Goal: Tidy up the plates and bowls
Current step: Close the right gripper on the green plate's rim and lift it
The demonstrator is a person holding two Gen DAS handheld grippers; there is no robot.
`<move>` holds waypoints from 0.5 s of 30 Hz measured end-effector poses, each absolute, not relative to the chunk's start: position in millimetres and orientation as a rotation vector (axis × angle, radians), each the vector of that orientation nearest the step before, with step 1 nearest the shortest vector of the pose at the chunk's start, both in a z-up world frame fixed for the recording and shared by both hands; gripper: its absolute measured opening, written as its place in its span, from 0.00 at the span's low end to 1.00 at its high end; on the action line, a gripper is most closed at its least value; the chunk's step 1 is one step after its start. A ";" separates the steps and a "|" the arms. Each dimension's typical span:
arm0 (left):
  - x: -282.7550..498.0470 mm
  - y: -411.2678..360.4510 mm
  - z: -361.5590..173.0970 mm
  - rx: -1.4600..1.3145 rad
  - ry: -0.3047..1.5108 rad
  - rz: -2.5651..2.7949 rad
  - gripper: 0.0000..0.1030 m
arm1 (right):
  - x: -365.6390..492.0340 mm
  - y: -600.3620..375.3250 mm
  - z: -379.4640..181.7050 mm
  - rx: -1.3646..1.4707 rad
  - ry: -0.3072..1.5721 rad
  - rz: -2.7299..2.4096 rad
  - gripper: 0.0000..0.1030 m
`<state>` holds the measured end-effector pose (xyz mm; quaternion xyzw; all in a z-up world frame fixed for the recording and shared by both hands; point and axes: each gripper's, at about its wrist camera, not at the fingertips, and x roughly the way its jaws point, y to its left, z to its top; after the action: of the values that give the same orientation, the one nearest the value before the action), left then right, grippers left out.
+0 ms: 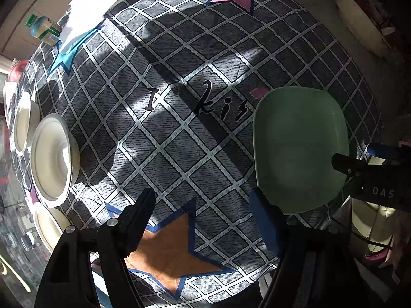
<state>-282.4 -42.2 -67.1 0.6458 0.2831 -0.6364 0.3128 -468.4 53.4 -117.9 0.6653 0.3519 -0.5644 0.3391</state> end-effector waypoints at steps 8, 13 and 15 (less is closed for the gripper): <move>-327.6 -50.9 -92.7 1.788 0.660 -1.688 0.76 | -509.8 40.1 -130.3 1.815 0.873 -1.472 0.89; -342.3 -53.9 -104.4 1.817 0.665 -1.674 0.76 | -518.7 39.7 -132.2 1.813 0.874 -1.441 0.89; -343.2 -64.7 -116.5 1.847 0.695 -1.657 0.76 | -521.0 37.5 -132.1 1.791 0.894 -1.435 0.88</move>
<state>-343.2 -64.7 -116.5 0.6885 0.2589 -0.6175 0.2786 -521.0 37.5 -132.1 0.6856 0.3422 -0.5494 0.3331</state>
